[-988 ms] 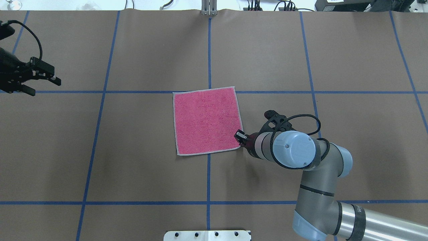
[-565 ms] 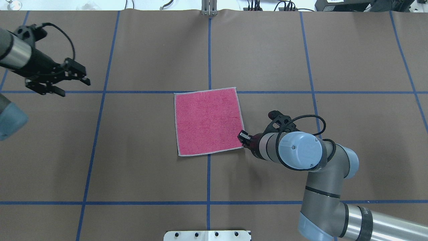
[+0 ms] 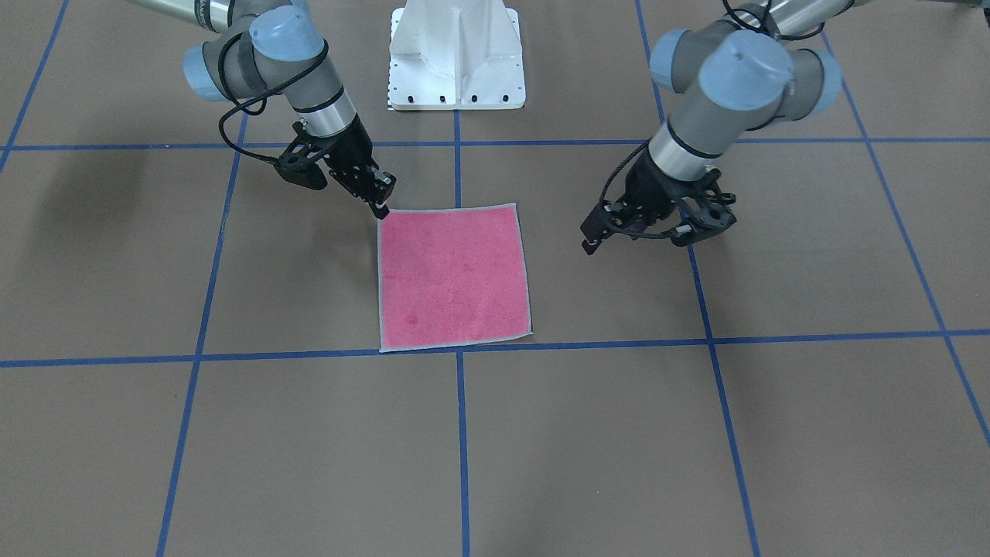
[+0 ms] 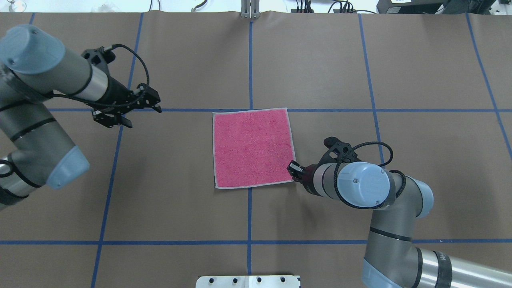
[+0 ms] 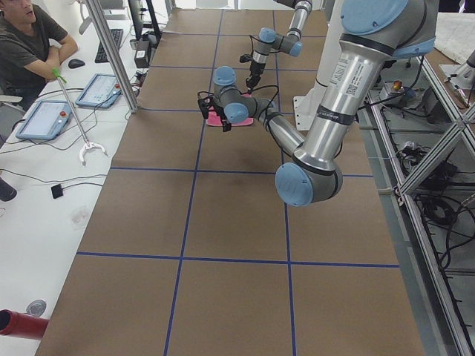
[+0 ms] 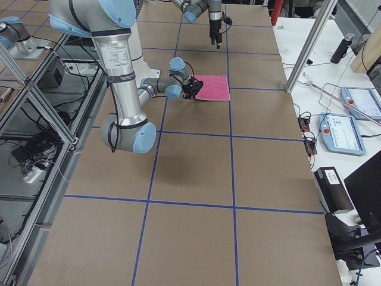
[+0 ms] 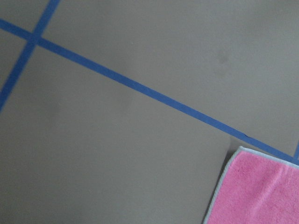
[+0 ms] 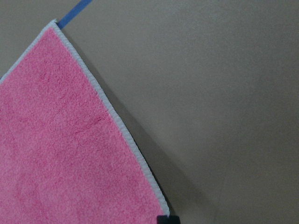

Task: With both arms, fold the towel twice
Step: 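Move the left gripper to the towel corner nearest it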

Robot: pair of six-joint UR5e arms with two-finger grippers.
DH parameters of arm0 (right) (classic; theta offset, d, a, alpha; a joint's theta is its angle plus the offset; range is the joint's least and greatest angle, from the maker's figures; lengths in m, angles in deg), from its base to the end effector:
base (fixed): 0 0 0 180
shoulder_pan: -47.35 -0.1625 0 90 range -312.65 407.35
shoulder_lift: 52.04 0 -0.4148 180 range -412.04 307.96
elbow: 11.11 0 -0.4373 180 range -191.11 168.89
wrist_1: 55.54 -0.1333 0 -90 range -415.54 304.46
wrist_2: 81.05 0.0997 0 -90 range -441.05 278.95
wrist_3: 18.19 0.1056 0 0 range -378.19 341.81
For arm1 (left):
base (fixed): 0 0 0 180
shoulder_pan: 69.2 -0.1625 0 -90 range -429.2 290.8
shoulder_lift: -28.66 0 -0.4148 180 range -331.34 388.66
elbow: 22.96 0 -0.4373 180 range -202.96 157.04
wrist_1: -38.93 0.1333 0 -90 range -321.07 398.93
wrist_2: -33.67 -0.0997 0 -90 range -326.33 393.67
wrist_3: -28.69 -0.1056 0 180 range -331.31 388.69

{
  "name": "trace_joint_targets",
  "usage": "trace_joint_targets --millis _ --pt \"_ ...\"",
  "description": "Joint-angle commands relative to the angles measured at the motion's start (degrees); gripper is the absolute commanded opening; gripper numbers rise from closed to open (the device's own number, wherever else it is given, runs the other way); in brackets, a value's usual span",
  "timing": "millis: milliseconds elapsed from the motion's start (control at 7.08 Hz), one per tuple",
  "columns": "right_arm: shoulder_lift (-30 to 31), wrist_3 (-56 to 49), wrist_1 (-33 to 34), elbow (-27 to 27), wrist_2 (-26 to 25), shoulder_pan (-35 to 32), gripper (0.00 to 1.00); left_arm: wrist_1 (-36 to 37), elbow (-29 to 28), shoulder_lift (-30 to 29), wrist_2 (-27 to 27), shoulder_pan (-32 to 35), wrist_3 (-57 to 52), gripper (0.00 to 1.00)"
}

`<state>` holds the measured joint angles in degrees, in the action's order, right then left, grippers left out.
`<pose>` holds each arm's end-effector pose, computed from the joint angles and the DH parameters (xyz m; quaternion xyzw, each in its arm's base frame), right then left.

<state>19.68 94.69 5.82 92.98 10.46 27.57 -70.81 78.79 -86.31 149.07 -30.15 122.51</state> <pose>-0.5582 -0.3394 0.2862 -0.0251 -0.5071 0.3071 0.8049 0.4573 -0.4843 0.2467 -0.0450 0.4984 -0.2173 0.8381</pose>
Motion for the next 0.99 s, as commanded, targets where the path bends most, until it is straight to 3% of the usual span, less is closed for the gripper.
trace_joint_targets --millis 0,424,847 --pt "2.11 0.77 0.07 3.03 0.07 0.26 0.00 -0.04 0.29 -1.31 -9.37 -9.13 7.58 0.87" --pt "1.94 0.77 0.07 3.13 0.07 0.35 0.00 -0.13 0.55 -1.75 -11.85 -13.80 11.62 0.69" --pt "1.85 0.68 0.07 2.96 0.07 0.44 0.00 -0.22 -0.15 -2.97 -14.93 -17.95 12.17 0.60"
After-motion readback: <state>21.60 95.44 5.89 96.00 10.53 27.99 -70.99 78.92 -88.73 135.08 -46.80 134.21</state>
